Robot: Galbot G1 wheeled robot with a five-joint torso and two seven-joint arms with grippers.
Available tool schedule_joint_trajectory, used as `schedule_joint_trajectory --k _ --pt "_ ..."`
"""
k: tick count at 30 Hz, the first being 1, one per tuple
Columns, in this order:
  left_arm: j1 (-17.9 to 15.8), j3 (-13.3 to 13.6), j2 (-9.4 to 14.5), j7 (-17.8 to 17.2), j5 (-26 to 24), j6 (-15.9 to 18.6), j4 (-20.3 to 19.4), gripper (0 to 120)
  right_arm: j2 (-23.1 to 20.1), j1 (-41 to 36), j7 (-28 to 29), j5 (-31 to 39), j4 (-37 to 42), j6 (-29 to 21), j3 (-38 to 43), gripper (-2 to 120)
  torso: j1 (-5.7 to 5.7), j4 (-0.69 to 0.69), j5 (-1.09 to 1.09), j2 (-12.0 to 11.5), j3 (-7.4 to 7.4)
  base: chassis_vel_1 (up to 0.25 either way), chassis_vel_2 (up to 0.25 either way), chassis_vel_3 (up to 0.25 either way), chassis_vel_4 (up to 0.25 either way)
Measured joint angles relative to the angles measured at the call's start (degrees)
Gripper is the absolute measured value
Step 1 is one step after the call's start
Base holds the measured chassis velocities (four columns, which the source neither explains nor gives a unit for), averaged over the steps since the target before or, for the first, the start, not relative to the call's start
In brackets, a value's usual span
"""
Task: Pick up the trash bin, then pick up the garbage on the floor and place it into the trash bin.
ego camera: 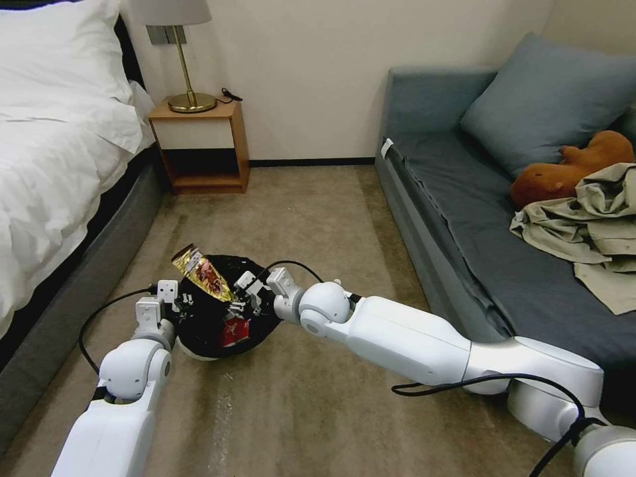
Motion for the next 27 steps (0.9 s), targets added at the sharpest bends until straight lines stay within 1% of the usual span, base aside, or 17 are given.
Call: schedule_joint_trajectory --k 1,2,3,4,6,7,9,10,12,16,18,21,22,24,25,27 --pt "-0.09 -0.06 0.11 0.0 -0.16 -0.02 0.13 4 -0.08 0.0 0.32 0.0 0.14 -0.1 0.16 62 0.0 0.0 0.0 0.0 0.0 0.0 0.0 0.0 0.0" --pt "-0.09 -0.06 0.11 0.0 -0.16 -0.02 0.13 4 -0.08 0.0 0.32 0.0 0.14 -0.1 0.16 62 0.0 0.0 0.0 0.0 0.0 0.0 0.0 0.0 0.0" --pt "-0.2 -0.12 0.22 0.02 -0.26 -0.04 0.28 4 -0.2 -0.01 0.51 0.0 0.23 -0.19 0.24 67 0.0 0.0 0.0 0.0 0.0 0.0 0.0 0.0 0.0" --pt "-0.2 -0.12 0.22 0.02 -0.26 -0.04 0.28 4 -0.2 -0.01 0.51 0.0 0.23 -0.19 0.24 67 0.0 0.0 0.0 0.0 0.0 0.0 0.0 0.0 0.0" --pt "-0.63 -0.42 0.61 0.06 -0.54 -0.15 0.88 4 -0.58 -0.08 0.87 0.0 0.34 -0.38 0.39 79 0.0 -0.01 0.0 0.0 0.0 0.0 0.0 0.0 0.0" --pt "-0.63 -0.42 0.61 0.06 -0.54 -0.15 0.88 4 -0.58 -0.08 0.87 0.0 0.34 -0.38 0.39 79 0.0 -0.01 0.0 0.0 0.0 0.0 0.0 0.0 0.0" --pt "-0.95 -0.97 1.36 0.09 -1.16 -0.2 1.3 4 -0.68 -0.19 1.43 0.0 0.27 -0.53 0.77 92 0.0 0.0 0.0 0.0 0.0 0.0 0.0 0.0 0.0" --pt "-0.95 -0.97 1.36 0.09 -1.16 -0.2 1.3 4 -0.68 -0.19 1.43 0.0 0.27 -0.53 0.77 92 0.0 0.0 0.0 0.0 0.0 0.0 0.0 0.0 0.0" --pt "-1.1 -1.37 1.86 0.1 -1.56 -0.2 1.57 4 -0.67 -0.26 2.0 -0.02 0.08 -0.56 1.22 97 0.0 0.01 0.0 0.0 0.0 0.0 0.0 0.0 0.0" --pt "-1.33 -2.25 2.8 0.12 -2.32 -0.22 2.0 4 -0.73 -0.31 3.54 -0.04 -0.08 -1.15 2.32 100 0.0 0.0 0.0 0.0 0.0 0.0 0.0 0.0 0.0" --pt "-1.9 -3.18 4.03 0.18 -3.12 -0.55 3.2 4 -1.02 -0.38 4.91 -0.31 -0.76 -1.54 3.71 100 0.0 0.01 -0.01 0.0 0.0 0.0 0.0 0.0 0.0" --pt "-2.3 -3.46 4.38 0.2 -3.51 -0.65 3.84 4 -1.01 -0.57 5.64 -0.51 -1.26 -1.46 4.4 100 0.0 0.01 -0.01 0.0 0.0 0.0 0.0 0.0 0.0" --pt "-2.89 -3.78 4.82 0.2 -4.03 -0.75 4.75 4 -0.9 -0.83 6.4 -0.78 -1.91 -1.34 5.29 100 0.0 0.0 0.0 0.0 0.0 0.0 0.0 0.0 0.0" --pt "-5.05 -4.54 6.11 0.2 -5.46 -1.43 8.39 4 0.28 -2.34 10.3 -1.34 -6.3 -1.16 9.24 100 0.0 0.01 -0.01 -0.01 0.0 0.0 0.0 0.0 0.0" --pt "-5.05 -4.54 6.11 0.2 -5.46 -1.43 8.39 4 0.28 -2.34 10.3 -1.34 -6.3 -1.16 9.24 100 0.0 0.01 -0.01 -0.01 0.0 0.0 0.0 0.0 0.0" --pt "-5.81 -4.79 6.48 0.19 -5.81 -1.78 9.76 4 0.95 -4.01 13.34 -1.33 -9.23 -0.94 12.31 100 0.0 0.0 0.0 0.0 0.0 0.0 0.0 0.0 0.0"
